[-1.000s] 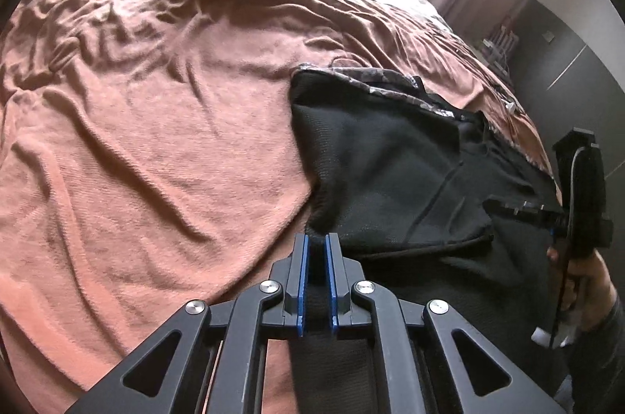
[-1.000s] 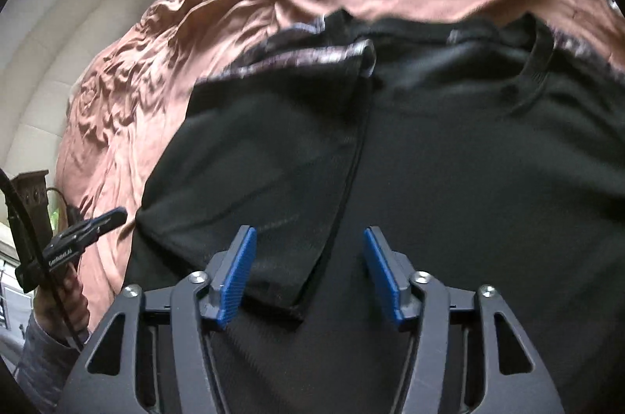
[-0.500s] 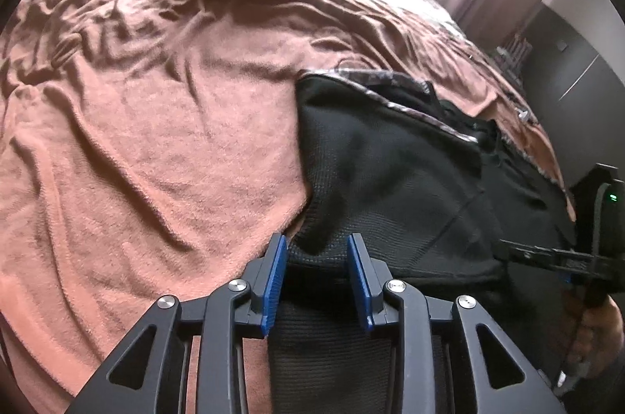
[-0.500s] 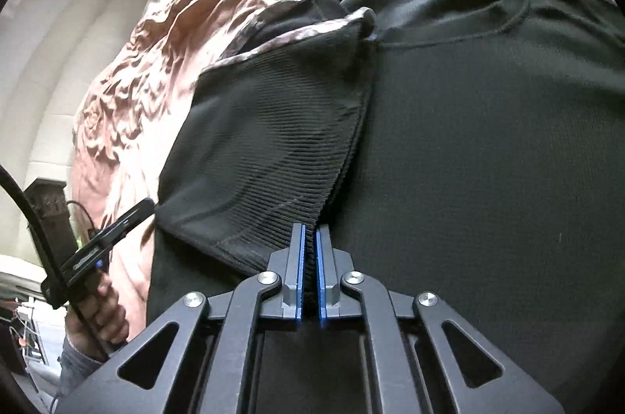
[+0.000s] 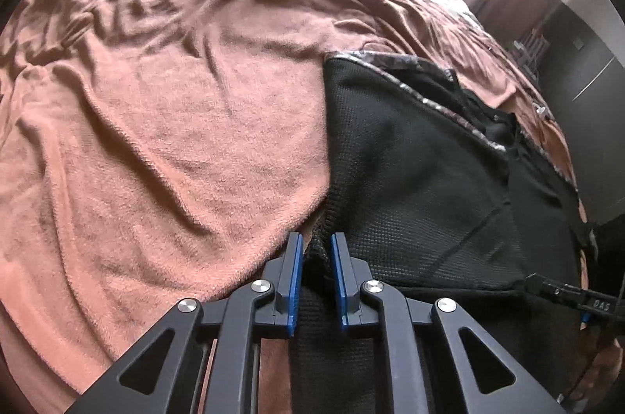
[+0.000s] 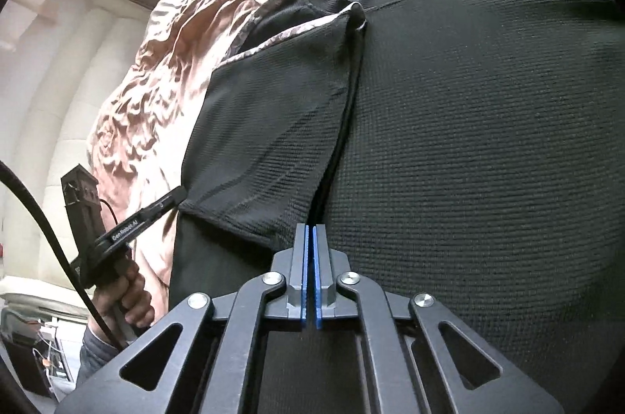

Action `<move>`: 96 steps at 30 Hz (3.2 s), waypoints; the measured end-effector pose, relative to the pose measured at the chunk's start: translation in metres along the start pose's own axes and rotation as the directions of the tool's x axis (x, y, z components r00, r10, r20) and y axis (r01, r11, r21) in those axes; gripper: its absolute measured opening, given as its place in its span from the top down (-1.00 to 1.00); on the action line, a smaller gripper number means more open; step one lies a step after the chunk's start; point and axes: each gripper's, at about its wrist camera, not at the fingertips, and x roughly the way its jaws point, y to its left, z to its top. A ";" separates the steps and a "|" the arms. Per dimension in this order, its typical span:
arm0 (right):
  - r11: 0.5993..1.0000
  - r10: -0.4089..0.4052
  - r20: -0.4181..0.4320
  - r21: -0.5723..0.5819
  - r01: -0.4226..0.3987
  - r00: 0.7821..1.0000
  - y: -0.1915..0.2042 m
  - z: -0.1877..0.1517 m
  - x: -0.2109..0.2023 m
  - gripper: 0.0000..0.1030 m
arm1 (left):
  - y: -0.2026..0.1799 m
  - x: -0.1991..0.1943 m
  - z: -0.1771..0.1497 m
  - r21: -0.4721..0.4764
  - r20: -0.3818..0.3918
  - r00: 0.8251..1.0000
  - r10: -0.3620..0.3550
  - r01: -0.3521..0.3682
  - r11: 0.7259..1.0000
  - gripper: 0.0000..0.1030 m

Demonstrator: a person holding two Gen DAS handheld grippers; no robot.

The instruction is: Fold small clothes

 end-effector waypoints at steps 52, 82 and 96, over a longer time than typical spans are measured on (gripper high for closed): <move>0.991 -0.065 0.102 0.124 0.053 0.993 -0.029 0.023 -0.022 0.97 | -0.021 -0.015 0.002 0.030 0.002 0.993 0.117 -0.117 0.993 0.34; 0.999 0.051 0.307 -0.032 -0.043 0.950 -0.040 -0.112 -0.252 -0.68 | -0.147 -0.160 -0.067 0.202 0.273 0.962 0.028 -0.086 0.976 -0.59; 0.999 -0.046 0.265 0.004 0.047 0.963 -0.065 -0.147 -0.260 -0.71 | -0.159 -0.171 -0.074 0.196 0.244 0.970 -0.002 -0.048 0.979 -0.62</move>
